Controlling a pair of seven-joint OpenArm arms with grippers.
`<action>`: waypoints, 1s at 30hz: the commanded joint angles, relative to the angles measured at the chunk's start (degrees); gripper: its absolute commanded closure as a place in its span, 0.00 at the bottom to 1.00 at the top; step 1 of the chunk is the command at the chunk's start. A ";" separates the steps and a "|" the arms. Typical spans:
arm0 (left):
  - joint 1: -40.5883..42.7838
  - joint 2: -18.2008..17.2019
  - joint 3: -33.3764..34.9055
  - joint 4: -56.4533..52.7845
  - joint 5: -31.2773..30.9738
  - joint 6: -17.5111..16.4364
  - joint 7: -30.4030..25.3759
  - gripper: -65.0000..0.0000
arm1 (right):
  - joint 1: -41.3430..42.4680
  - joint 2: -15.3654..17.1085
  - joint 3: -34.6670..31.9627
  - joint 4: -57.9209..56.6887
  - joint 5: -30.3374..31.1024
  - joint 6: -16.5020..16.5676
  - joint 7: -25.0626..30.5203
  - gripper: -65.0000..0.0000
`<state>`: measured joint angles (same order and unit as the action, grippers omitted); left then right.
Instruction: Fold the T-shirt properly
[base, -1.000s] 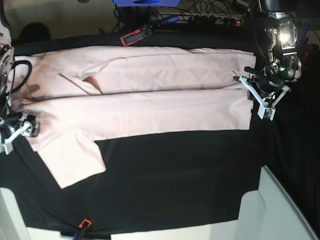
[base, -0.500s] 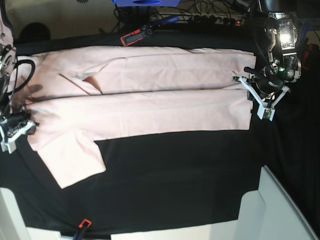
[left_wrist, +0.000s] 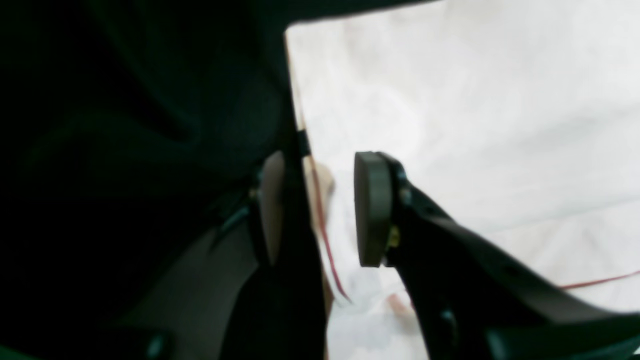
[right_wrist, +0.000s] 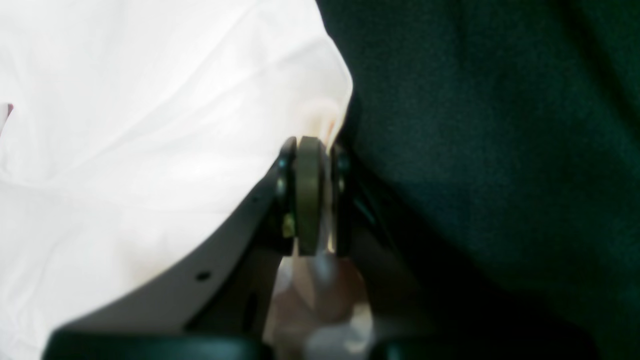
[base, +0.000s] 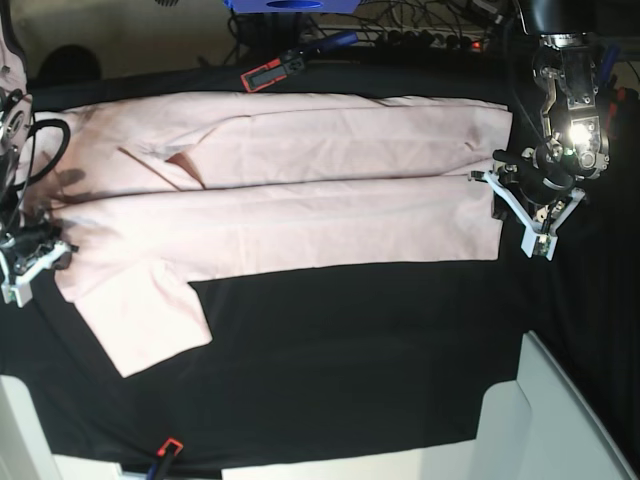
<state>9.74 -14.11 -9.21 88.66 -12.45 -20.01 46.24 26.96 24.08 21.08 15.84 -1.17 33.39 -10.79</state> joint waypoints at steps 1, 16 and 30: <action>-0.46 -0.79 -1.38 1.32 -0.08 0.19 -0.83 0.64 | 1.39 1.02 0.15 0.56 0.69 0.33 0.54 1.00; -19.45 -0.44 -4.63 -17.41 -0.52 -0.17 5.67 0.51 | 1.39 0.94 0.15 0.65 0.69 0.33 0.28 1.00; -29.56 -0.70 -4.99 -33.76 -0.52 -0.08 5.06 0.50 | 1.04 0.94 0.15 0.91 0.69 0.42 0.19 1.00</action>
<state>-18.79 -13.87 -14.11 54.15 -12.71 -19.99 51.92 26.81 23.92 21.12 15.94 -0.75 33.56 -11.00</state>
